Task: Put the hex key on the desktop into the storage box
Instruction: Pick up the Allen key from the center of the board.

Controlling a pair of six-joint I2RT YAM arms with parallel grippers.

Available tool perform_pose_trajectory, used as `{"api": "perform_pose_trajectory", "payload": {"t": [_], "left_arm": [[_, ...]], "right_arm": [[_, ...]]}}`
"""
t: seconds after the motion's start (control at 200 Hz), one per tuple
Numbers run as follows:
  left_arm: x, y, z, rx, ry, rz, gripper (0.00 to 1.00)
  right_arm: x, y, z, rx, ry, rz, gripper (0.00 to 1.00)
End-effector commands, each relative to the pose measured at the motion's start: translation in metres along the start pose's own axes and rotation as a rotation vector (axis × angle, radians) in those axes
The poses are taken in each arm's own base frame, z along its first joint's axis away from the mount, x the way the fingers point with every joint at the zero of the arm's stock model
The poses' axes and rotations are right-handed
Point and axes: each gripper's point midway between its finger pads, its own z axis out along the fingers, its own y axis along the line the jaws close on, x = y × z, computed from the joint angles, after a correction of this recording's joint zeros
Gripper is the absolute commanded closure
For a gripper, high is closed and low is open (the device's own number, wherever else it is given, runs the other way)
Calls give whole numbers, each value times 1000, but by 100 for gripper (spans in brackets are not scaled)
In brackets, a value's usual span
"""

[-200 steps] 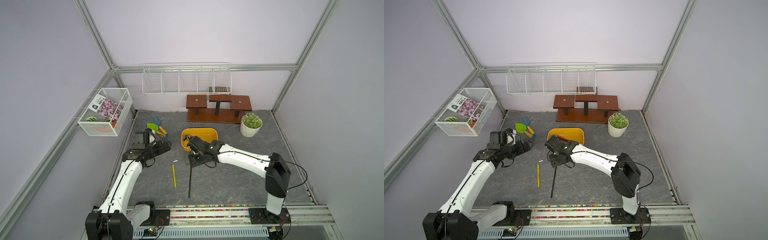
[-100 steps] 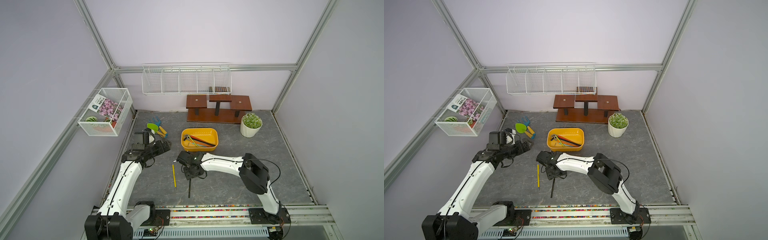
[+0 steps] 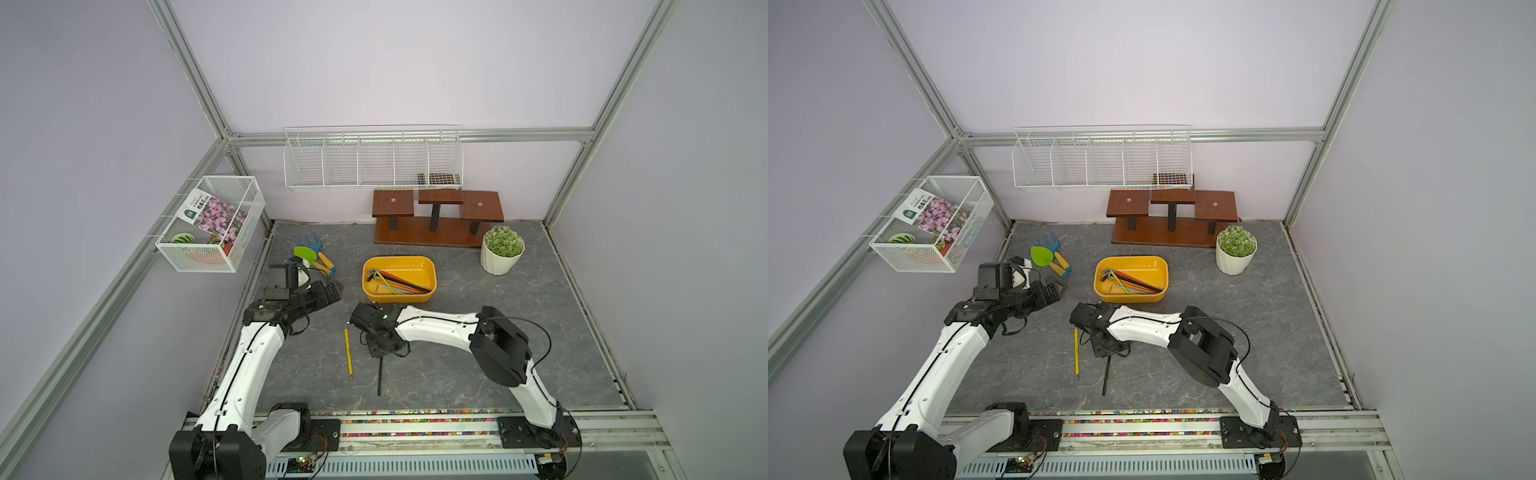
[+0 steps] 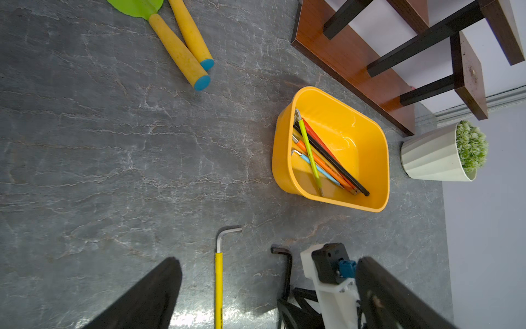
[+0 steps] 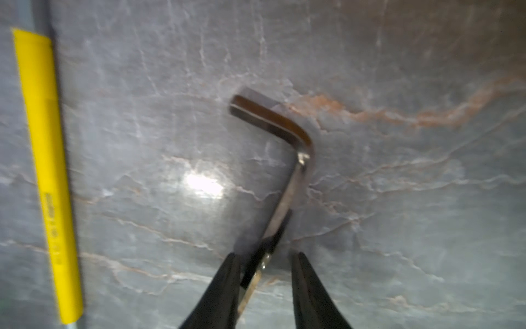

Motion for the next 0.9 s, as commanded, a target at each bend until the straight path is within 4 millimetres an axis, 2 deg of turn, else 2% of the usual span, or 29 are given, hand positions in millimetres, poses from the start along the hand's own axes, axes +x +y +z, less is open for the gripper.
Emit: {"api": "perform_pose_trajectory", "payload": {"t": [0.0, 0.095, 0.255, 0.33, 0.415, 0.555, 0.745, 0.895], "left_arm": [[0, 2, -3, -3, -10, -1, 0], [0, 1, -2, -2, -8, -2, 0], [0, 2, -3, -7, -11, 0, 0], [-1, 3, -2, -14, -11, -2, 0], [0, 4, -2, -16, -7, -1, 0], [0, 5, -1, -20, -6, -2, 0], [0, 5, 0, -17, -1, -3, 0], [1, 5, 0, -19, 0, -4, 0]], "right_arm": [[0, -23, -7, 87, -4, -12, 80], [-9, -29, -18, 91, -29, -19, 90], [-26, -40, -42, 98, -84, -57, 98], [-37, -44, -55, 104, -131, -98, 98], [-51, -61, -69, 166, -167, -118, 99], [-75, -80, -86, 160, -194, -140, 100], [-120, -90, -113, 130, -287, -245, 100], [-153, -98, -120, 102, -305, -303, 100]]}}
